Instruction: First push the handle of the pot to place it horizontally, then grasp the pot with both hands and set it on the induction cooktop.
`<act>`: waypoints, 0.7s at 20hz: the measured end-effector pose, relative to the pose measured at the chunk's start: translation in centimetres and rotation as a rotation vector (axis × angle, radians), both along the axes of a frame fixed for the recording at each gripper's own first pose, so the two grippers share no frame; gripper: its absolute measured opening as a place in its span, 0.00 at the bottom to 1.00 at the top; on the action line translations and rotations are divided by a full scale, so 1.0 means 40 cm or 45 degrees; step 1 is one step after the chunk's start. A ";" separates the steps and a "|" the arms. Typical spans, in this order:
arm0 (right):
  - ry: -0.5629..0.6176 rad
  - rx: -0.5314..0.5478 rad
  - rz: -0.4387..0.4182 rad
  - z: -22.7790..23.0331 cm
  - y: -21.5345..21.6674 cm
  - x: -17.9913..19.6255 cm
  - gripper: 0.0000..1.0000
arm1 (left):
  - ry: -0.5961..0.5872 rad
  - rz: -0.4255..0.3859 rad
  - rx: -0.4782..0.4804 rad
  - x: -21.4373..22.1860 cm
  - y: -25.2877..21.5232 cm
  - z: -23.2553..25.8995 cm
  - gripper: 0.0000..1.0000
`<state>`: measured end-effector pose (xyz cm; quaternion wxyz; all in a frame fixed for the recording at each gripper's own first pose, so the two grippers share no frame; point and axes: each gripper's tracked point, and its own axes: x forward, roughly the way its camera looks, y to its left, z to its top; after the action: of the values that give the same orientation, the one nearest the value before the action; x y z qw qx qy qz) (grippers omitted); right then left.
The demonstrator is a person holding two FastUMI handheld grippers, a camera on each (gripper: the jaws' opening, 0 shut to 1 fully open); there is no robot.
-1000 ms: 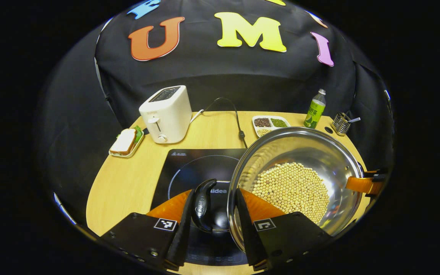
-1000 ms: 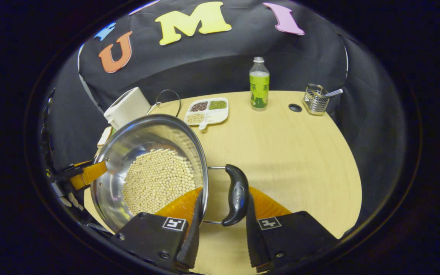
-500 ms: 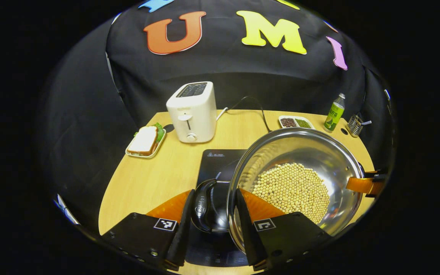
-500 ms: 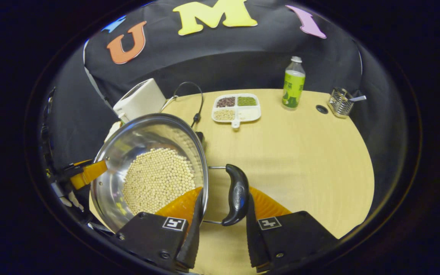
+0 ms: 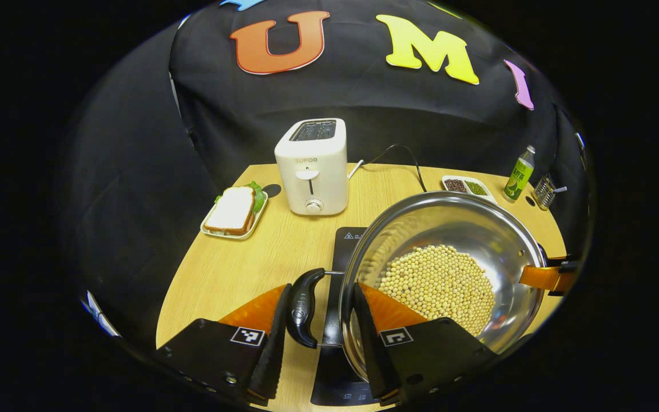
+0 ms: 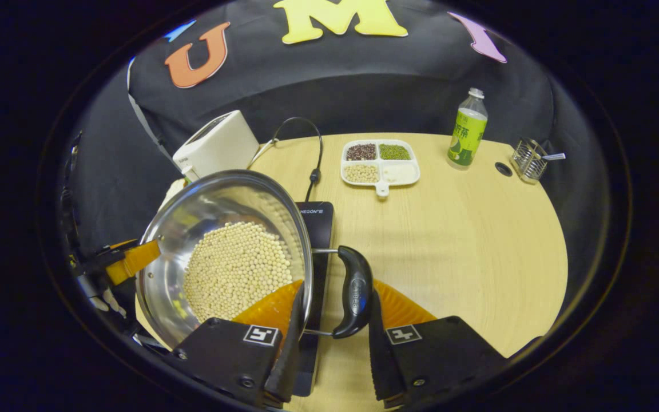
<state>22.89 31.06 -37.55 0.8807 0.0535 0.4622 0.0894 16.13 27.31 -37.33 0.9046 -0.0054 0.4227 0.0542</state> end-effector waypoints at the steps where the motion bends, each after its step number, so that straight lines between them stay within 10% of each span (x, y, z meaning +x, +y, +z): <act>1: 0.005 -0.002 -0.001 -0.004 0.000 0.001 0.53 | -0.002 0.002 -0.003 0.004 0.006 -0.009 0.58; 14: -0.021 -0.029 -0.009 -0.024 -0.006 0.001 0.53 | -0.019 -0.044 -0.008 0.000 0.001 -0.042 0.58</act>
<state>22.94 30.80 -38.52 0.8853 0.0444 0.4556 0.0816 16.13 27.34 -39.00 0.9085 -0.0014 0.4162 0.0372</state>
